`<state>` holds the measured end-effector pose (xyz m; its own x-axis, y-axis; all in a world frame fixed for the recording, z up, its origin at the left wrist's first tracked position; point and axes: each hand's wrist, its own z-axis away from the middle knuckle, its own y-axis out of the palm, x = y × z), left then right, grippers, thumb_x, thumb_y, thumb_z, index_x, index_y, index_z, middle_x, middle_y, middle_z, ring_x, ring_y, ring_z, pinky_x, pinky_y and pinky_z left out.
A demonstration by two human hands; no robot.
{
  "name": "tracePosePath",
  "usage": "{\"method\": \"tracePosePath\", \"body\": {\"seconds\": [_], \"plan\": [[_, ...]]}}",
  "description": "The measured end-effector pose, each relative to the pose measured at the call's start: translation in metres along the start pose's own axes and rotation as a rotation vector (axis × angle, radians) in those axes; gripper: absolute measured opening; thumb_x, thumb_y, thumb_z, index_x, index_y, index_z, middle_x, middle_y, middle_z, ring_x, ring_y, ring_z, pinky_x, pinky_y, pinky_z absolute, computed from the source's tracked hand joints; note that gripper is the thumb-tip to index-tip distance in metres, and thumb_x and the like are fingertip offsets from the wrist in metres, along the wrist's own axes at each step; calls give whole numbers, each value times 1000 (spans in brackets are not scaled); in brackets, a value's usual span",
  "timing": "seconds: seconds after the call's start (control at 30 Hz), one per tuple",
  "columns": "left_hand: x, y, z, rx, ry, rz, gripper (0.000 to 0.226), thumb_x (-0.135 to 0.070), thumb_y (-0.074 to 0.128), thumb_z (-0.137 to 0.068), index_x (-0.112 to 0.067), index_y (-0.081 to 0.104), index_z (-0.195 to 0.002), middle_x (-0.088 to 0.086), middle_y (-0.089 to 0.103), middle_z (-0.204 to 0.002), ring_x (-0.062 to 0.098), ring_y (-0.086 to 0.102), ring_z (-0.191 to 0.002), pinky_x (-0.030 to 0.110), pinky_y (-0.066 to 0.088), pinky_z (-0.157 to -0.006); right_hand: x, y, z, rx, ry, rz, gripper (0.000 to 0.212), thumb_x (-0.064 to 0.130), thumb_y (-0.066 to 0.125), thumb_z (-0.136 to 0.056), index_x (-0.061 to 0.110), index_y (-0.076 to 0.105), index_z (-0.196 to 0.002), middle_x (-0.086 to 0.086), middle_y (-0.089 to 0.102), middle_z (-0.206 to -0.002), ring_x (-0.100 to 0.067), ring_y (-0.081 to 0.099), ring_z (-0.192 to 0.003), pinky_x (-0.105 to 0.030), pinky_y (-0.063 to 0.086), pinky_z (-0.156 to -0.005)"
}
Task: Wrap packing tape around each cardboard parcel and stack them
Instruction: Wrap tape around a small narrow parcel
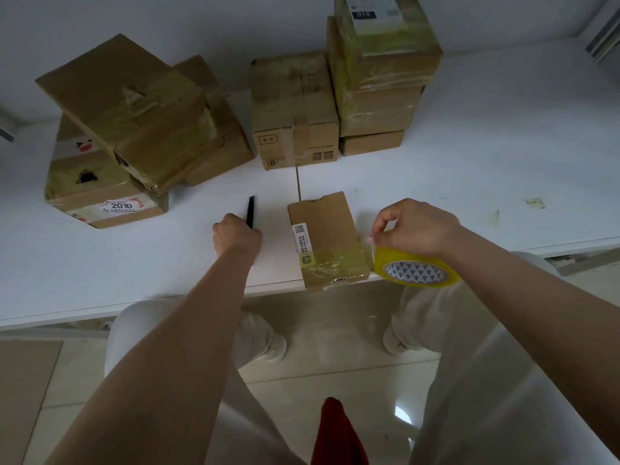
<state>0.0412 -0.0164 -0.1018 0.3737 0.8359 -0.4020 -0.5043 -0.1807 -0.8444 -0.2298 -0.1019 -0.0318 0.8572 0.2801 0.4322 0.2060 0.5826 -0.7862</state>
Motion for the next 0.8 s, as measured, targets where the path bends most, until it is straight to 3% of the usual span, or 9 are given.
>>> {"method": "tracePosePath", "body": {"seconds": [0.1,0.23,0.3,0.37,0.43,0.5,0.63,0.73,0.8], "plan": [[7,-6,5,68,53,-58,22,-24,58,-87,-4,66,-93,19,62,-103,29,57,-85,29,46,-67,0,2,2,-12,-2,-3,20,54,66,-84,34,68,-86,24,49,-77,-12,52,-95,-29,38,-76],[7,-15,28,120,109,220,17,-10,53,-94,-1,52,-108,14,64,-96,16,60,-69,23,42,-53,1,3,5,-28,3,-14,19,53,65,-85,34,67,-84,20,52,-84,-12,51,-94,-30,39,-77],[2,-18,45,126,155,371,22,-6,48,-95,-4,45,-117,14,68,-98,14,57,-65,23,43,-55,1,2,7,-31,1,-15,19,52,65,-85,34,67,-84,17,54,-89,-13,52,-95,-30,40,-78],[-8,-20,66,175,225,469,20,-13,43,-100,-13,42,-120,9,69,-85,14,54,-63,26,46,-64,1,2,8,-33,4,-17,19,52,65,-85,34,67,-84,16,54,-90,-13,52,-96,-30,39,-78],[-20,-21,90,267,354,464,19,-31,39,-104,-18,51,-111,5,66,-70,9,56,-59,24,46,-66,2,3,9,-41,7,-16,18,52,65,-85,34,67,-82,17,54,-93,-13,52,-97,-30,39,-78],[-32,-17,110,384,475,412,31,-36,36,-105,-18,58,-92,5,63,-65,5,56,-51,19,46,-59,1,3,8,-44,16,-19,17,50,64,-86,34,67,-81,17,54,-95,-13,52,-98,-30,40,-78],[-47,9,126,640,458,391,37,-28,38,-105,-14,56,-76,1,64,-66,14,63,-59,24,51,-64,1,2,10,-33,29,-21,11,44,63,-86,36,66,-79,19,55,-84,-14,55,-98,-29,39,-77],[-43,20,122,649,452,265,39,-28,38,-104,-17,56,-72,-3,66,-72,12,62,-64,24,46,-64,-2,1,11,-82,50,43,11,45,61,-87,37,66,-83,18,58,-92,-13,54,-95,-28,38,-75],[-41,21,120,640,439,254,39,-29,38,-104,-19,55,-70,-3,67,-75,11,63,-65,23,44,-65,-6,-6,12,-122,70,236,14,50,58,-88,38,66,-87,15,59,-97,-14,55,-95,-27,36,-73]]}}
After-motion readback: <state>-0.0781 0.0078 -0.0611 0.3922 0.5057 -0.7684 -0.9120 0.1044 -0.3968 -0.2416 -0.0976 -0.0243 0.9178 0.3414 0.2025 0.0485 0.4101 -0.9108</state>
